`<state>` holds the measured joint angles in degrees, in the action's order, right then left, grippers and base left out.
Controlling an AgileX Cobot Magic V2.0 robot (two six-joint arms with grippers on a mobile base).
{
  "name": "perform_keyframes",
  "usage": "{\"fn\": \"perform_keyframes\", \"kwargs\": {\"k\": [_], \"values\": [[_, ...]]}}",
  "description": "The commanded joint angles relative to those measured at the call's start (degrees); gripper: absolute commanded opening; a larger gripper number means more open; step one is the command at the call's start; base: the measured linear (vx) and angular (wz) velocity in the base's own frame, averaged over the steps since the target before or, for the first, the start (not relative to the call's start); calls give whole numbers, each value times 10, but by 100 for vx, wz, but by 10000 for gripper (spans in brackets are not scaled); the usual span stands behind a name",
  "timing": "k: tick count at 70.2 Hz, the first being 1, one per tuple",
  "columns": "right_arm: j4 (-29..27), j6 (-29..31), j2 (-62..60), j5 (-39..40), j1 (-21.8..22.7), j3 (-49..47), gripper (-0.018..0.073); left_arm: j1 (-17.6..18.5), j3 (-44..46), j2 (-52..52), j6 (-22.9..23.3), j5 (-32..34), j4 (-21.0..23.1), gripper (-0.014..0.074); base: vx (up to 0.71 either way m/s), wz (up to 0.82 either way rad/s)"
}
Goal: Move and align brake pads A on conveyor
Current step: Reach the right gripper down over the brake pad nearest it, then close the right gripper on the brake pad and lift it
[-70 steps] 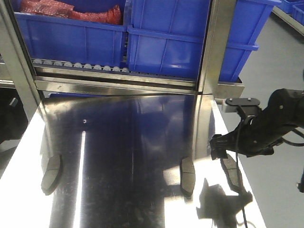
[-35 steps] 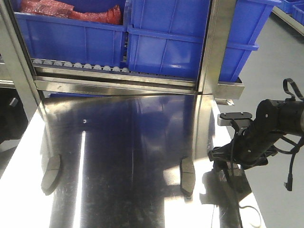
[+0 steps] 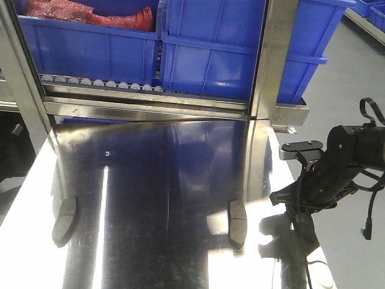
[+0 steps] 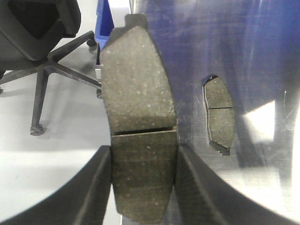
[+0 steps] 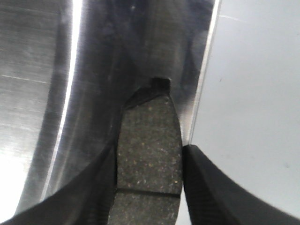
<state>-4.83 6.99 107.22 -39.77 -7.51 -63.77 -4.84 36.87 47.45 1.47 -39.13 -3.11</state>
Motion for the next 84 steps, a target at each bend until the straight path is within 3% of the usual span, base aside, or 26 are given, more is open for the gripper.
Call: {"fn": "perform_keyframes", "kwargs": {"k": [1,15,68,84], "values": [[-34,6,-20,-5,-4,-11,139,0,19,-3,2,43,0,192,0,0],[-36,12,-21,-15,-4,-11,-13,0,19,-3,2,43,0,192,0,0],[-39,18,-117,-38,-4,-6,-4,0,19,-3,2,43,0,192,0,0],[-46,51,-229,32,-4,81,-4,0,19,-3,2,43,0,192,0,0]]}}
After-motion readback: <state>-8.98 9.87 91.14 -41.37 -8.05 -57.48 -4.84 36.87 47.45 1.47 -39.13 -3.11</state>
